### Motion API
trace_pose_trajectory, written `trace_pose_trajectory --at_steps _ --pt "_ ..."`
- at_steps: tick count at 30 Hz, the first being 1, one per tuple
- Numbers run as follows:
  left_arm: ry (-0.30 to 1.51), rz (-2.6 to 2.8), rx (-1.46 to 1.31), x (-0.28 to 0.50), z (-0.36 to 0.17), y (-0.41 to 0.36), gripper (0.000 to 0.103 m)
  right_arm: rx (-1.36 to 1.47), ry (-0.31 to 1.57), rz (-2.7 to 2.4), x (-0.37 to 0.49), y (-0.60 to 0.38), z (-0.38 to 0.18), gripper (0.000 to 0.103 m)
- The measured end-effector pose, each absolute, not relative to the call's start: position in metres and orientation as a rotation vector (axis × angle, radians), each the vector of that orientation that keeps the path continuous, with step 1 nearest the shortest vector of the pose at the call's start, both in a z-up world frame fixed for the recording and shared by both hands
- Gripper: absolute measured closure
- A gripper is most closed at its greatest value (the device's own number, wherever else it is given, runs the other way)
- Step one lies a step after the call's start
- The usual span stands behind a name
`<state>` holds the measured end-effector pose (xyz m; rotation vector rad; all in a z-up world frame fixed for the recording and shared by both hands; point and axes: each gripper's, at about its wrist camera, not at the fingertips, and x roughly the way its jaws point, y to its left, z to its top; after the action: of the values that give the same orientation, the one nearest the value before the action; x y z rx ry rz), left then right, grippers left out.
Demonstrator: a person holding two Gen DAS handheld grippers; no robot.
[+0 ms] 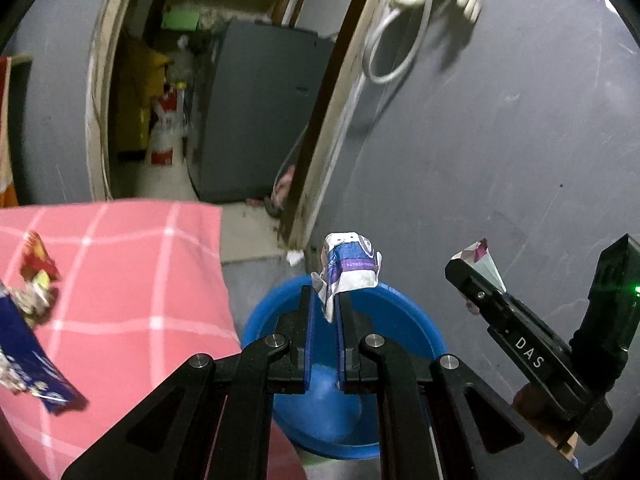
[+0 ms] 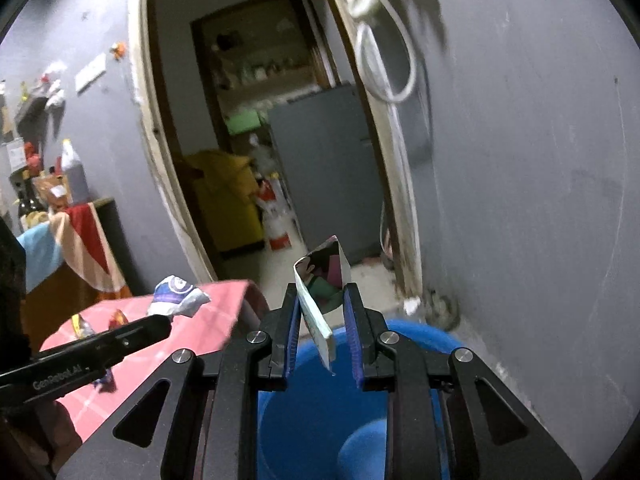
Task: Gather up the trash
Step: 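Carry both wrappers over the blue bucket and open both tools, then return both tools to the wrapper pile and reach for the blue wrapper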
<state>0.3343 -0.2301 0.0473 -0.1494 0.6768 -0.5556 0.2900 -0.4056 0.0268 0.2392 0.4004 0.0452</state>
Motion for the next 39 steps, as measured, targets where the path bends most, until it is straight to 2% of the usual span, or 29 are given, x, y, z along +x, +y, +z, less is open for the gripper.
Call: trace_pose_trajectory --at_steps 4,6,10,15,18,20,22,24,25,26,28,29,32,39 --pt "0.733 -0.555 -0.145 0.342 0.034 -0.239 0.095 0.263 0.457 0.034 0.295 -0.415 0.016 0.081" --pt "0.755 -0.547 -0.147 0.345 0.028 -0.241 0.092 0.273 0.472 0.031 0.296 -0.417 0.013 0.075" --pt "0.786 -0.539 -0.179 0.350 0.022 -0.236 0.072 0.281 0.480 0.032 0.299 -0.419 0.012 0.073" --pt "0.792 -0.523 -0.207 0.351 0.023 -0.226 0.071 0.286 0.471 0.027 0.299 -0.419 0.014 0.069" --pt "0.772 -0.513 -0.226 0.349 0.029 -0.217 0.065 0.290 0.440 0.029 0.295 -0.420 0.018 0.061" --pt "0.732 -0.494 -0.237 0.345 0.035 -0.208 0.050 0.287 0.414 0.031 0.294 -0.417 0.022 0.055" --pt "0.671 -0.472 -0.246 0.337 0.044 -0.196 0.043 0.281 0.384 0.038 0.291 -0.415 0.027 0.053" --pt "0.624 -0.454 -0.248 0.331 0.052 -0.183 0.039 0.270 0.345 0.043 0.286 -0.411 0.033 0.040" --pt "0.603 -0.444 -0.248 0.329 0.056 -0.177 0.034 0.264 0.318 0.046 0.283 -0.408 0.036 0.027" --pt "0.576 -0.429 -0.248 0.325 0.060 -0.169 0.026 0.256 0.290 0.053 0.279 -0.404 0.040 0.022" --pt "0.521 -0.406 -0.251 0.317 0.067 -0.155 0.014 0.238 0.248 0.074 0.275 -0.395 0.047 0.020" --pt "0.481 -0.389 -0.255 0.311 0.072 -0.145 0.008 0.229 0.229 0.083 0.273 -0.391 0.051 0.015" --pt "0.397 -0.350 -0.260 0.298 0.082 -0.126 0.005 0.199 0.153 0.116 0.264 -0.373 0.062 0.000" --pt "0.285 -0.253 -0.272 0.271 0.099 -0.073 0.002 0.151 0.037 0.223 0.252 -0.328 0.080 0.000"
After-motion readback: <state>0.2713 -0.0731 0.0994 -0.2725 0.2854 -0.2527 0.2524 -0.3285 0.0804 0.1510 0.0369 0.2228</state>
